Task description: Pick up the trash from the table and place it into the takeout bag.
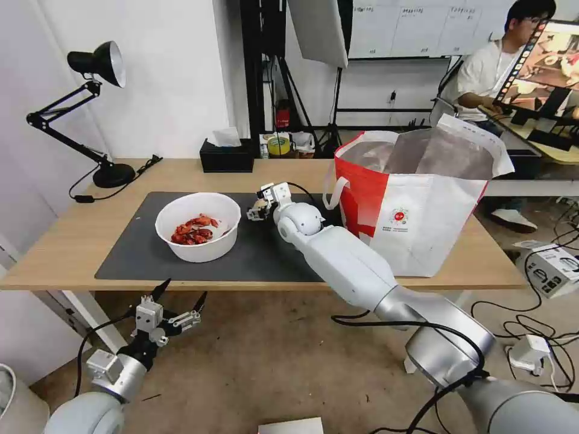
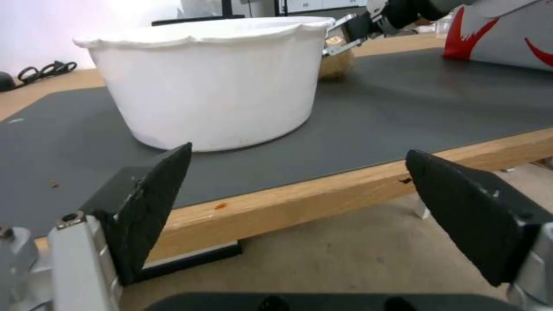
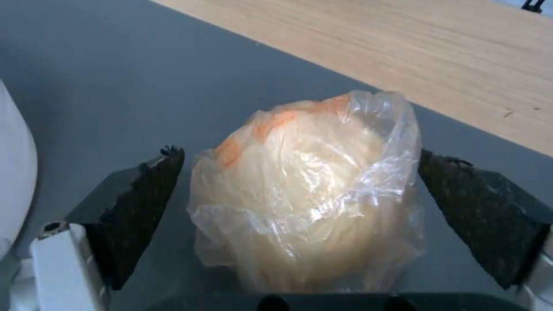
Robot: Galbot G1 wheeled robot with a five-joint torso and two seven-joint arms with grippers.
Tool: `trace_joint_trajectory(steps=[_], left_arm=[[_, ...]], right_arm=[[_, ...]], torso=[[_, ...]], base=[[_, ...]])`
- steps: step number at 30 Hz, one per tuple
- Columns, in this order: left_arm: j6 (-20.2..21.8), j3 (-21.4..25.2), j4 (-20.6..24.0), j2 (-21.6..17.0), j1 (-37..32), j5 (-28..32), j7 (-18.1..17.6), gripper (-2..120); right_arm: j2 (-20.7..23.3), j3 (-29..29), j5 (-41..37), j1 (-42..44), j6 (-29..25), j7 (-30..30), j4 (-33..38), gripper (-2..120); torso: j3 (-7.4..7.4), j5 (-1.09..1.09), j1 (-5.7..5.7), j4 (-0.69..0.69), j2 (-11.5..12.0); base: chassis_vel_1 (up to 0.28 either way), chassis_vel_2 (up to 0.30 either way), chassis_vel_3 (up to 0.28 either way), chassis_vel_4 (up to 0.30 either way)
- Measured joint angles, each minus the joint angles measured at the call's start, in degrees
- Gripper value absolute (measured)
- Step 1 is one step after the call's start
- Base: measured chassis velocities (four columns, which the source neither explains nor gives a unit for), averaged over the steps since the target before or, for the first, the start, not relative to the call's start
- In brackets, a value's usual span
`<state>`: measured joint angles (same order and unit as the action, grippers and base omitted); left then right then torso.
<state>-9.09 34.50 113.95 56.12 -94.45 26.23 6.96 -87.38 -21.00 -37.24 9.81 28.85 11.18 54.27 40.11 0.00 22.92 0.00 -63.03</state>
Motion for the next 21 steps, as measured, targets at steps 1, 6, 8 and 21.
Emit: trace_joint_trajectory(steps=[1, 6, 8, 21], left_arm=[[-0.02, 0.05, 0.00, 0.04, -0.06, 0.00, 0.00, 100], [-0.11, 0.07, 0.00, 0.16, -0.11, 0.00, 0.01, 100], [-0.14, 0.07, 0.04, 0.25, -0.13, 0.00, 0.02, 100], [-0.32, -0.05, 0.07, 0.37, -0.03, 0.04, 0.04, 100]], right_arm=[[-0.20, 0.00, 0.20, -0.14, -0.03, -0.25, -0.45, 100], [-0.75, 0.18, 0.80, -0.51, -0.11, -0.71, -1.66, 100], [-0.96, 0.23, 1.12, -0.67, -0.15, -0.95, -2.52, 100], [-1.66, 0.40, 1.59, -1.08, -0.12, -2.44, -4.54, 95]], torso=[[0.00, 0.00, 0.00, 0.00, 0.00], [0.00, 0.00, 0.00, 0.00, 0.00], [0.00, 0.00, 0.00, 0.00, 0.00], [0.00, 0.00, 0.00, 0.00, 0.00]], base=[[0.000, 0.000, 0.000, 0.000], [0.000, 0.000, 0.000, 0.000], [0.000, 0.000, 0.000, 0.000], [0.000, 0.000, 0.000, 0.000]])
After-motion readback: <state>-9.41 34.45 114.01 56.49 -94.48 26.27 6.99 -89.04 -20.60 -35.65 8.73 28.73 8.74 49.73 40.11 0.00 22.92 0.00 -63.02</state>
